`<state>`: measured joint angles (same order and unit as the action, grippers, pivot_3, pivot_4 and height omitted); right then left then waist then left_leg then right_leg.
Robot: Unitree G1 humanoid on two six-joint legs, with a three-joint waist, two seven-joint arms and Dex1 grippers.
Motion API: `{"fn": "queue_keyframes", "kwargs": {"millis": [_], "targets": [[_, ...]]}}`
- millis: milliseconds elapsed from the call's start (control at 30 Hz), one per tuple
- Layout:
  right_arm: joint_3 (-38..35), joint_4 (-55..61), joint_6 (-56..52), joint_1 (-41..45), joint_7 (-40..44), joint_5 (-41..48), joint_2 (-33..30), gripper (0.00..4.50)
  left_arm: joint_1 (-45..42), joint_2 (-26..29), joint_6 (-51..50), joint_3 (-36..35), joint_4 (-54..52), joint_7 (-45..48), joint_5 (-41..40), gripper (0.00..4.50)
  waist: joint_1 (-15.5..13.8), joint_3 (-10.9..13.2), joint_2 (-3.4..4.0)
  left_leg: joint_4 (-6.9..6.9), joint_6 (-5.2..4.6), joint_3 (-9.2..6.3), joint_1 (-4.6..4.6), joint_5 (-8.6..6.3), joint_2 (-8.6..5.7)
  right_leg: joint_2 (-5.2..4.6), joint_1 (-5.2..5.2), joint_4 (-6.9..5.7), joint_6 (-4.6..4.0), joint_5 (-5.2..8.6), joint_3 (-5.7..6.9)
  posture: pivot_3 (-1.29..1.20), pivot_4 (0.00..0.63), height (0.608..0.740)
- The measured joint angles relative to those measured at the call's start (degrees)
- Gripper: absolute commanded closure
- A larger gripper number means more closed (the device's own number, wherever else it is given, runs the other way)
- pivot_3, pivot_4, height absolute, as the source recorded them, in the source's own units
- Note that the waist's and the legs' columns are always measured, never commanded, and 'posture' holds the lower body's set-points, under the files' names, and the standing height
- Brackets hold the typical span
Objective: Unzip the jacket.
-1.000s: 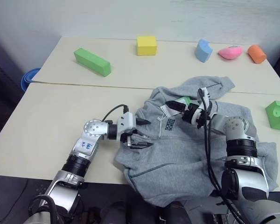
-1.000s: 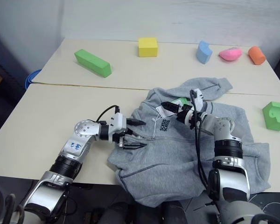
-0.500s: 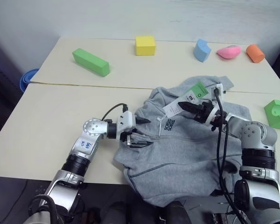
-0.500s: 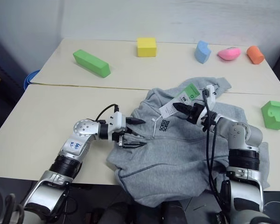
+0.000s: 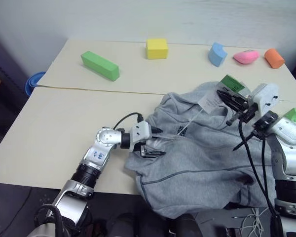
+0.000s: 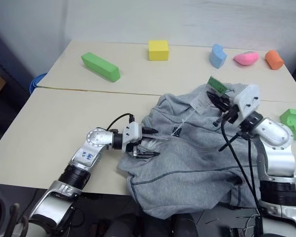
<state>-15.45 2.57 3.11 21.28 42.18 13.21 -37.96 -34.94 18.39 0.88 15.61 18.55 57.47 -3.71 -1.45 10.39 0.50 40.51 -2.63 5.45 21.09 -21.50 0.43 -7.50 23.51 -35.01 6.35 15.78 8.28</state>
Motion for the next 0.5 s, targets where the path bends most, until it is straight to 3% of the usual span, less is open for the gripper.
{"fn": "queue_keyframes", "kwargs": {"millis": [267, 500], "targets": [[-7.6, -2.0, 12.8, -10.9, -4.0, -9.4, -8.2, 4.42, 1.7, 1.6, -2.0, 1.9, -2.7, -1.6, 1.6, 0.00, 0.1, -0.1, 0.11, -0.06, -0.02, 0.03, -0.28, 0.01, 0.03, 0.00, -0.24, 0.06, 0.02, -0.01, -0.04, 0.00, 0.150, 0.740], [-17.9, -13.2, 19.9, -18.5, -9.8, -15.5, -15.3, 4.42, 2.8, 5.4, -2.4, 4.1, -3.6, -3.9, 2.1, 0.00, 1.0, -0.4, 0.25, -0.98, 0.13, 0.18, -2.04, -0.10, 0.28, -0.05, -2.07, 1.15, -0.05, 0.04, -0.59, 0.00, 0.150, 0.740]]}}
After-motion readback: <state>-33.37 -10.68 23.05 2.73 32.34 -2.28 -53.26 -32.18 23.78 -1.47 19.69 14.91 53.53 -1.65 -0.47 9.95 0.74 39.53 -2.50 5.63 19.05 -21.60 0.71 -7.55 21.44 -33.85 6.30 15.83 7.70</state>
